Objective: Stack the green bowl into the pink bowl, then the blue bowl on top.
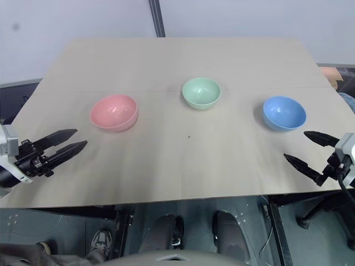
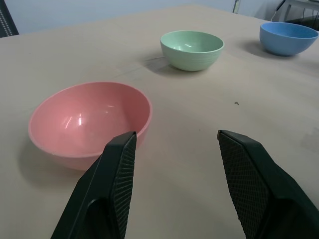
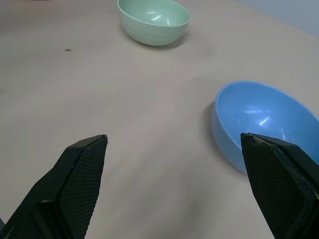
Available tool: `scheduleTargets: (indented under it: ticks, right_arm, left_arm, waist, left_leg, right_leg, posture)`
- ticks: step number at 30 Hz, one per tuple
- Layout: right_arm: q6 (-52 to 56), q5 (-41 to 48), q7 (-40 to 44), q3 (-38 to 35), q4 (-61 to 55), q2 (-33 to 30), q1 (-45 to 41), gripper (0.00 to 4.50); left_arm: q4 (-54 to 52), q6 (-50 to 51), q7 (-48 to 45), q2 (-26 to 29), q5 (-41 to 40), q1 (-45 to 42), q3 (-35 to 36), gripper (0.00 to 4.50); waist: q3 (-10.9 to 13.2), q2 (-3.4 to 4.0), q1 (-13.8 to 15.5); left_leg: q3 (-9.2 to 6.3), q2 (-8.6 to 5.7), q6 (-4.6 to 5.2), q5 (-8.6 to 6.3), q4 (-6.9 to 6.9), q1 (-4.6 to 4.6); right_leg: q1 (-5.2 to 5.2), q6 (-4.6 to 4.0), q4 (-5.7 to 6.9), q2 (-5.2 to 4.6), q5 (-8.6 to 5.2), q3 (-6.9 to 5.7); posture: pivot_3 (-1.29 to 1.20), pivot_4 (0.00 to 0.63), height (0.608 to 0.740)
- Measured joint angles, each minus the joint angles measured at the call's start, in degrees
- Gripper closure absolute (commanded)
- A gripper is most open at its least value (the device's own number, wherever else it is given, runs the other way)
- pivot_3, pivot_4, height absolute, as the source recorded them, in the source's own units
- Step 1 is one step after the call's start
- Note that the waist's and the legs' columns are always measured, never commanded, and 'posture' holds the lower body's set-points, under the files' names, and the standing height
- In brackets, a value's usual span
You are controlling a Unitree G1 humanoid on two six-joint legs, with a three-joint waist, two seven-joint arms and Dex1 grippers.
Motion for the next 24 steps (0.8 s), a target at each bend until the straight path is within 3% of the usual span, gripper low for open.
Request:
scheduleTargets:
  ticks: [14,20,24]
  right_arm:
    - [4.94,-0.07,-2.83,2.64,-3.05,0.07,-6.26,0.00]
    - [5.74,0.37,-3.90,5.90,-5.06,1.07,-11.06,0.00]
    - [5.80,0.13,-3.83,12.69,-7.43,2.49,-15.64,0.00]
  left_arm:
    - [-0.13,2.69,0.67,-0.96,0.49,-4.48,-1.57,1.76]
    - [-5.16,2.83,9.66,-1.76,7.71,-7.07,-4.98,1.76]
    - [-8.04,6.23,16.72,-1.35,12.53,-10.42,-8.06,1.76]
  waist:
    - [0.00,-0.01,0.37]
    - [0.00,-0.01,0.61]
    - [0.00,-0.01,0.76]
  left_leg:
    - [0.02,-0.08,0.04,-0.02,-0.05,-0.03]
    - [0.04,-0.05,0.04,-0.01,-0.05,0.05]
    - [0.04,-0.05,0.04,-0.01,-0.05,0.03]
  right_leg:
    - [0.00,0.00,-0.02,-0.05,0.01,0.00]
    - [0.01,0.01,0.03,0.01,0.01,0.04]
    - [0.01,0.01,0.03,0.04,0.02,0.05]
  posture:
    - [0.00,0.150,0.740]
    - [0.00,0.150,0.740]
    - [0.00,0.150,0.740]
